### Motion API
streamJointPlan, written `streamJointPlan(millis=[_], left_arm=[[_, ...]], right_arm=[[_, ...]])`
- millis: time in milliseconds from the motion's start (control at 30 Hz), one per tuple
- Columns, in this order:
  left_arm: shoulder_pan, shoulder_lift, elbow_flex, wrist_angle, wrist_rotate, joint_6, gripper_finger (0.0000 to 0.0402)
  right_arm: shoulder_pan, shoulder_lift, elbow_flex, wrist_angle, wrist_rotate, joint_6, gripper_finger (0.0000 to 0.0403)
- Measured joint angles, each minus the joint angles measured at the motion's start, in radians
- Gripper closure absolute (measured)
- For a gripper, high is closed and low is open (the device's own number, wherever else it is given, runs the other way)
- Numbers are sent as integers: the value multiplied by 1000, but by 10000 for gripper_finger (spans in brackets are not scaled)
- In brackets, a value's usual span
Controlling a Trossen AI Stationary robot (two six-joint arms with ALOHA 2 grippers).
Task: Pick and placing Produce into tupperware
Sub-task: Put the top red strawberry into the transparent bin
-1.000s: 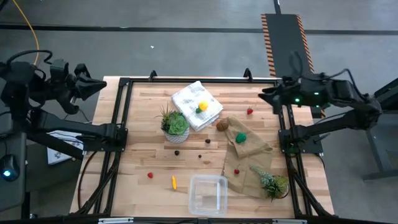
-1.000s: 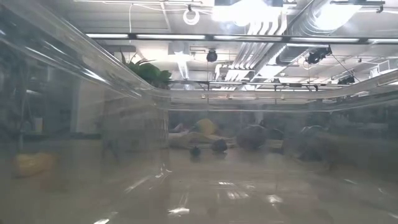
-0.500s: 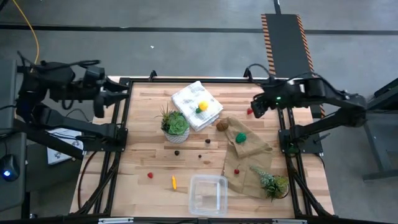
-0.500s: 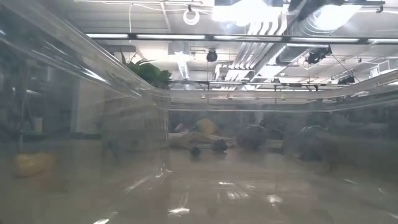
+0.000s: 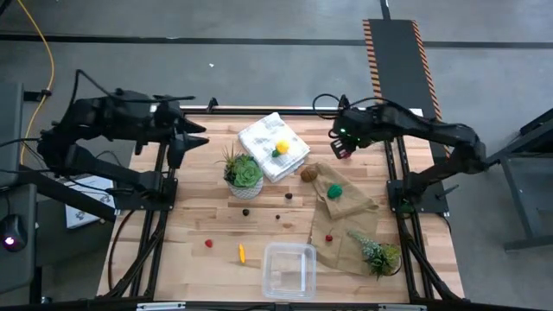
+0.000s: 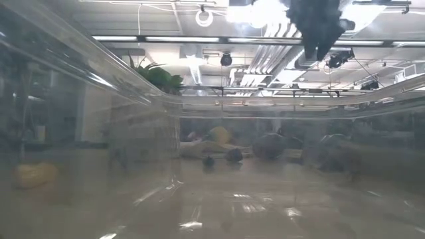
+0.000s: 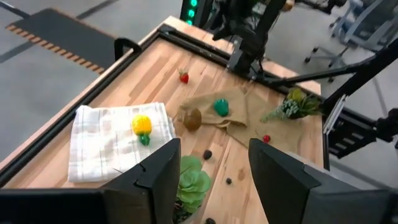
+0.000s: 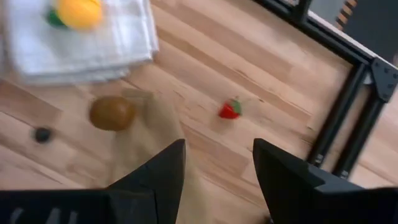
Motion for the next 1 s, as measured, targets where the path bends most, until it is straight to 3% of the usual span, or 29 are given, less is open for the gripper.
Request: streamJointPlan(millis=[300, 600, 1000], left_arm=[[0, 55, 0, 0, 75, 2, 222], [0, 59, 0, -2, 101, 1, 222], [0, 59, 0, -8, 100, -1, 222]], right_arm=[[-203, 91, 0, 8, -126, -176, 222], [-362, 85, -12, 61, -162, -185, 222], [-390, -63, -506, 363, -327, -82, 222]])
